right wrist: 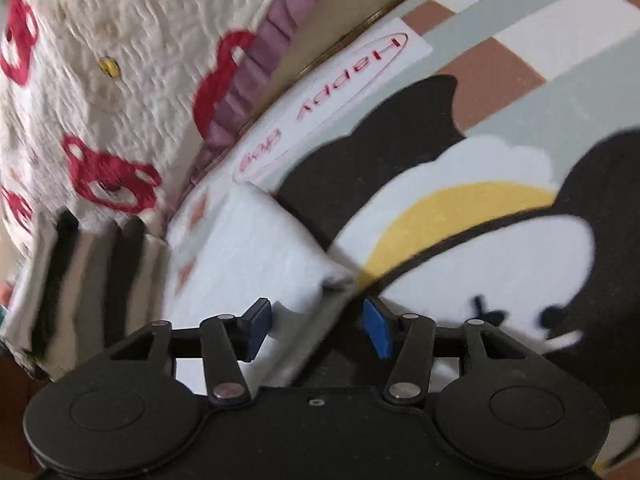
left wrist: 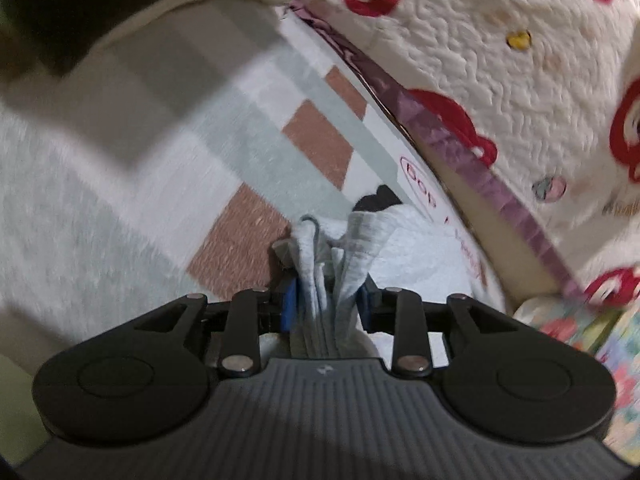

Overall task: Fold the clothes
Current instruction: 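Lift the grey shirt bundle with both grippers and carry it toward the clothes stack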

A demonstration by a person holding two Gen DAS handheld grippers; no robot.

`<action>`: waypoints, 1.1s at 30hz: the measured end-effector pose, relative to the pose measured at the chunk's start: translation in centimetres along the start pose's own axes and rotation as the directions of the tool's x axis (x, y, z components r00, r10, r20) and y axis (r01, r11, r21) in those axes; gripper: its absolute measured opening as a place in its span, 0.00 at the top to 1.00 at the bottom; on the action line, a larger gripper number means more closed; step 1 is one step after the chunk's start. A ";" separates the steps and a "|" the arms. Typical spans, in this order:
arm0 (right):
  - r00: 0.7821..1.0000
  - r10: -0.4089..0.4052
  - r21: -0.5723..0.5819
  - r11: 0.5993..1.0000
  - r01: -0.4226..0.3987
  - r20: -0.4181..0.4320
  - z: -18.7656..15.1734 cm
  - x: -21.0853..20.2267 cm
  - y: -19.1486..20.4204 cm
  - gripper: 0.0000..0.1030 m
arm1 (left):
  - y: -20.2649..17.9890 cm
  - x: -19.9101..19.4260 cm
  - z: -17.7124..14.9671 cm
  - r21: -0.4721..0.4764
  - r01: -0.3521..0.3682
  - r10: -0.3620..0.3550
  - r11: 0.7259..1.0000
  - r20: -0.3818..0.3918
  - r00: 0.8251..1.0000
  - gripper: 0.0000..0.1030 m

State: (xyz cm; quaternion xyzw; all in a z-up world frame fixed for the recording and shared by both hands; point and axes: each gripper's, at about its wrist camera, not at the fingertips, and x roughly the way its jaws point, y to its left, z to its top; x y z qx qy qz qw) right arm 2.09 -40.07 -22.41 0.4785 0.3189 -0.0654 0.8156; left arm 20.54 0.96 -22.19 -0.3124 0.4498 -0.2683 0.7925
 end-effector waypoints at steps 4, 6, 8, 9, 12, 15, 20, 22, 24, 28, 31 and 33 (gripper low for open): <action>0.996 0.081 0.020 0.996 -0.082 0.034 -0.3 1.5 0.0 0.45 | -0.3 0.1 -0.3 0.012 -0.003 0.003 1.000 0.009 1.000 0.70; 0.996 0.075 -0.076 0.995 -0.071 0.048 -0.6 1.5 1.2 0.78 | -0.8 -0.1 -0.4 0.052 -0.004 0.003 0.999 0.021 1.000 0.77; 0.996 0.065 -0.179 0.982 -0.052 0.065 -1.0 1.4 2.6 0.83 | -2.5 -0.4 -0.9 0.151 -0.037 0.031 0.988 0.043 0.999 0.79; 0.996 0.046 -0.246 0.969 -0.025 0.080 -1.1 1.2 3.6 0.84 | -3.4 -0.6 -1.2 0.201 -0.056 0.046 0.978 0.056 0.997 0.79; 0.990 -0.013 -0.447 0.892 0.074 0.138 -1.5 0.4 6.9 0.85 | -5.5 -0.8 -1.9 0.308 -0.103 0.081 0.946 0.084 0.993 0.79; 0.980 -0.089 -0.543 0.821 0.174 0.179 -0.9 0.9 8.1 0.85 | -5.6 -0.1 -2.3 0.301 -0.120 0.102 0.946 0.075 0.992 0.78; 0.987 -0.096 -0.473 0.869 0.147 0.131 0.0 1.8 6.4 0.79 | -2.5 0.8 -1.5 0.093 -0.023 0.020 0.995 0.029 0.999 0.65; 0.993 -0.050 -0.392 0.916 0.088 0.104 0.0 1.5 5.2 0.71 | -1.8 1.1 -0.8 0.039 0.025 -0.025 0.999 0.012 1.000 0.65; 0.997 -0.007 -0.300 0.953 0.030 0.078 0.1 1.5 3.8 0.62 | -2.0 1.4 -0.7 0.060 0.032 -0.033 0.998 0.015 0.999 0.67; 0.997 0.024 -0.201 0.979 -0.008 0.073 -0.3 2.4 1.5 0.48 | -2.7 1.7 -1.2 0.131 0.019 -0.026 0.991 0.045 0.999 0.72; 0.994 0.051 -0.194 0.981 -0.031 0.101 -0.4 2.5 1.2 0.51 | -4.0 1.2 -1.5 0.228 -0.009 -0.006 0.974 0.069 0.998 0.77; 0.992 0.056 -0.200 0.979 -0.033 0.113 -0.4 2.7 1.4 0.83 | -5.6 0.3 -2.1 0.321 -0.039 0.005 0.946 0.108 0.994 0.79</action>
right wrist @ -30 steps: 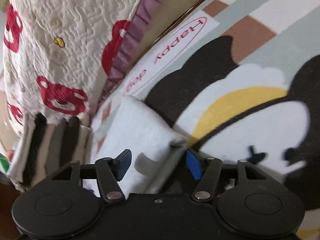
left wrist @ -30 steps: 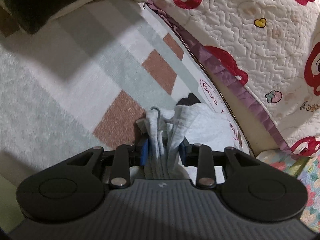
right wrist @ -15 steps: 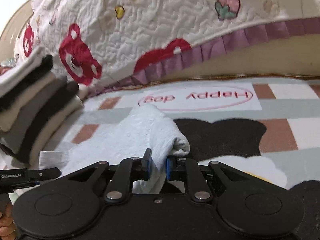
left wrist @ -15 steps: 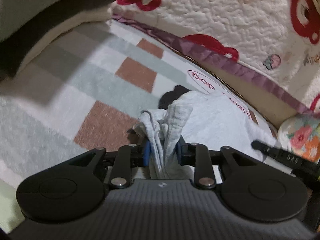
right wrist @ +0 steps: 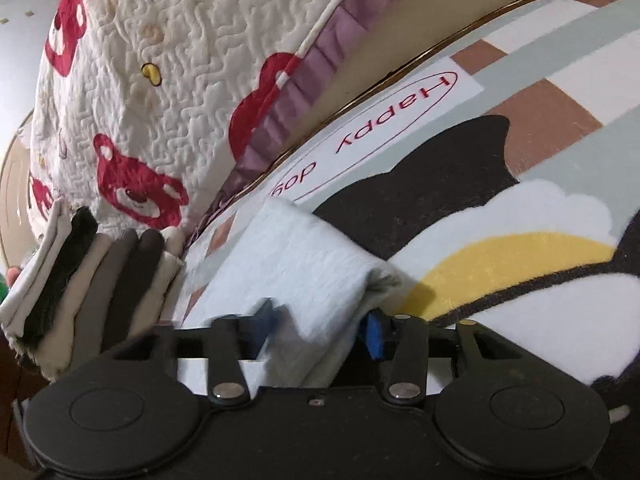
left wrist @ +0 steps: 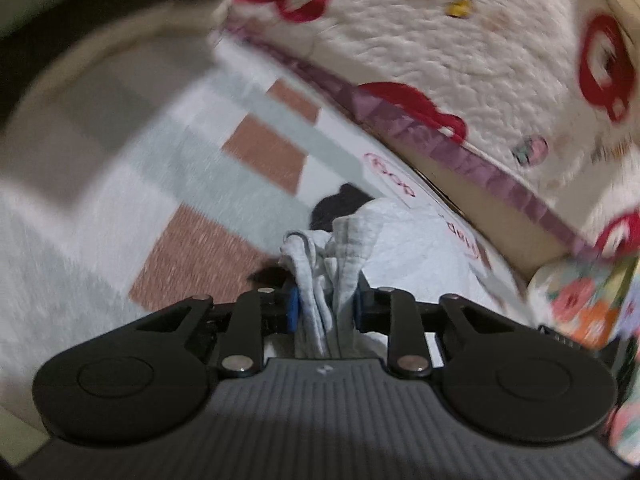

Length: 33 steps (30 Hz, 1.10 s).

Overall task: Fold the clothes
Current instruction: 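Lift the grey shirt bundle with both grippers and carry it toward the clothes stack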

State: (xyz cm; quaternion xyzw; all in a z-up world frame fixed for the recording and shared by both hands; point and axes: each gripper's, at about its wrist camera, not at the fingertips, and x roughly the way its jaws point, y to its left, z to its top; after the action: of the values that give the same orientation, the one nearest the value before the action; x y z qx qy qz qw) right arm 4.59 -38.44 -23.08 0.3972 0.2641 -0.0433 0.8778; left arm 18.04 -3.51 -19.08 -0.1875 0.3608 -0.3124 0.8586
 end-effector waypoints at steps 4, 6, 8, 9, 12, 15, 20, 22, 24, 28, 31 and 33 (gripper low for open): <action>0.999 -0.035 -0.225 0.974 0.039 0.019 1.3 -1.1 3.8 0.85 | -2.9 -1.9 0.7 0.117 -0.024 0.022 0.993 0.017 1.000 0.79; 0.998 -0.039 -0.329 0.943 0.052 0.046 1.8 -2.2 5.5 0.85 | -4.0 -3.4 1.1 0.161 -0.030 0.021 0.987 0.053 0.998 0.79; 0.997 -0.013 -0.388 0.921 0.042 0.077 2.1 -3.6 7.0 0.85 | -5.0 -5.1 1.6 0.192 -0.043 0.025 0.980 0.091 0.995 0.79; 0.996 0.004 -0.412 0.911 0.035 0.092 2.3 -4.3 7.8 0.85 | -5.3 -6.1 1.8 0.200 -0.044 0.021 0.979 0.113 0.993 0.79; 0.992 0.038 -0.500 0.866 0.029 0.122 2.3 -6.6 10.3 0.85 | -6.4 -9.5 2.5 0.224 -0.054 0.011 0.973 0.187 0.982 0.79; 0.986 0.101 -0.534 0.845 -0.014 0.134 2.5 -8.6 12.8 0.85 | -7.5 -13.5 3.4 0.232 -0.084 0.024 0.969 0.250 0.968 0.79; 0.971 0.208 -0.622 0.778 -0.092 0.117 3.7 -10.1 18.3 0.85 | -10.2 -19.9 6.2 0.269 -0.196 0.098 0.943 0.338 0.936 0.79; 0.966 0.238 -0.688 0.718 -0.105 0.100 4.0 -10.1 21.3 0.85 | -11.3 -22.0 6.9 0.298 -0.268 0.137 0.916 0.396 0.908 0.79; 0.960 0.271 -0.742 0.658 -0.131 0.071 4.4 -9.8 24.4 0.85 | -11.4 -24.1 8.0 0.278 -0.302 0.161 0.912 0.435 0.886 0.79; 0.941 0.338 -0.811 0.550 -0.201 -0.005 5.9 -8.9 30.6 0.85 | -10.1 -28.0 10.5 0.194 -0.346 0.210 0.918 0.503 0.839 0.79; 0.923 0.377 -0.816 0.509 -0.275 -0.076 7.3 -7.5 35.0 0.86 | -9.1 -30.1 12.5 0.150 -0.382 0.244 0.912 0.551 0.798 0.79; 0.927 0.363 -0.842 0.466 -0.271 -0.098 7.8 -6.0 38.4 0.87 | -8.6 -30.4 14.2 0.132 -0.404 0.263 0.905 0.574 0.775 0.79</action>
State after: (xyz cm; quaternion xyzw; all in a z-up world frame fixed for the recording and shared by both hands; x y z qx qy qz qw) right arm 13.77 -18.74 10.12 -0.0369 0.1314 0.2342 0.9626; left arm 8.49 11.97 10.48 -0.0922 0.0878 -0.1303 0.9833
